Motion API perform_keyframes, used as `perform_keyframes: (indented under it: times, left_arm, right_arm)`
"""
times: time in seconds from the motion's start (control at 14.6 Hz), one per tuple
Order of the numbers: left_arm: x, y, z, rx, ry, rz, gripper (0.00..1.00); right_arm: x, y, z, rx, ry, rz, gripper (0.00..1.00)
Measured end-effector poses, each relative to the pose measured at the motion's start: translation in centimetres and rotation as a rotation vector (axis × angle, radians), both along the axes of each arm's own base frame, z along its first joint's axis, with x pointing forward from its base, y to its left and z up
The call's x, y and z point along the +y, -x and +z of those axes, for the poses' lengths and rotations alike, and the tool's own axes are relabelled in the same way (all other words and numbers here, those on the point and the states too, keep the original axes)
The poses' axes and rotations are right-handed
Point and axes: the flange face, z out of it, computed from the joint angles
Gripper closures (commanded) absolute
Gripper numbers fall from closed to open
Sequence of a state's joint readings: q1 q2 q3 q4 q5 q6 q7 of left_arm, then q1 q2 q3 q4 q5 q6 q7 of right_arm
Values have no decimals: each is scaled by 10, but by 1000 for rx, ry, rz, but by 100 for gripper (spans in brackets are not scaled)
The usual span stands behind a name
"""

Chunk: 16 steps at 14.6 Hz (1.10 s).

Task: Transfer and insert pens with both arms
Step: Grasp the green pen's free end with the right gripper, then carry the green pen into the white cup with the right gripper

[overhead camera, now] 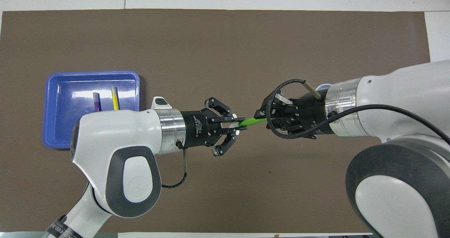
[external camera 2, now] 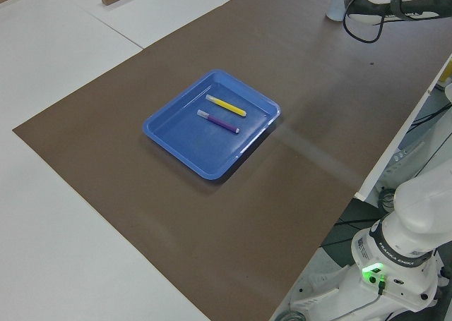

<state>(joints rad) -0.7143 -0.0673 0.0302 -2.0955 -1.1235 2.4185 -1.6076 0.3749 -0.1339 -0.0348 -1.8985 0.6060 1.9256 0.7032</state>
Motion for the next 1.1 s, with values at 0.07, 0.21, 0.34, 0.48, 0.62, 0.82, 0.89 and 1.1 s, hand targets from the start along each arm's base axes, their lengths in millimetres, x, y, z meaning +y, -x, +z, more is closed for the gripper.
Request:
perform_keyframes:
  times: [0.07, 0.21, 0.34, 0.48, 0.62, 0.82, 0.89, 1.1]
  left_arm:
    - [0, 0, 0, 0, 0, 0, 100]
    - [0, 0, 0, 0, 0, 0, 100]
    - [0, 0, 0, -1, 0, 0, 100]
    - [0, 0, 0, -3, 0, -2, 100]
    - [0, 0, 0, -6, 0, -4, 100]
    - [0, 0, 0, -10, 0, -6, 100]
    - [0, 0, 0, -11, 0, -6, 100]
    - [0, 0, 0, -12, 0, -7, 76]
  right_arm:
    - [0, 0, -1, 2, 1, 0, 61]
    - [0, 0, -2, 4, 1, 0, 61]
    - [0, 0, -2, 4, 1, -1, 61]
    - [-1, 0, -2, 4, 1, -1, 72]
    - [-1, 0, -2, 2, 1, -3, 93]
    - [-1, 0, -2, 2, 1, -4, 100]
    - [-2, 0, -2, 2, 1, -4, 100]
    - [-2, 0, -2, 2, 1, -4, 100]
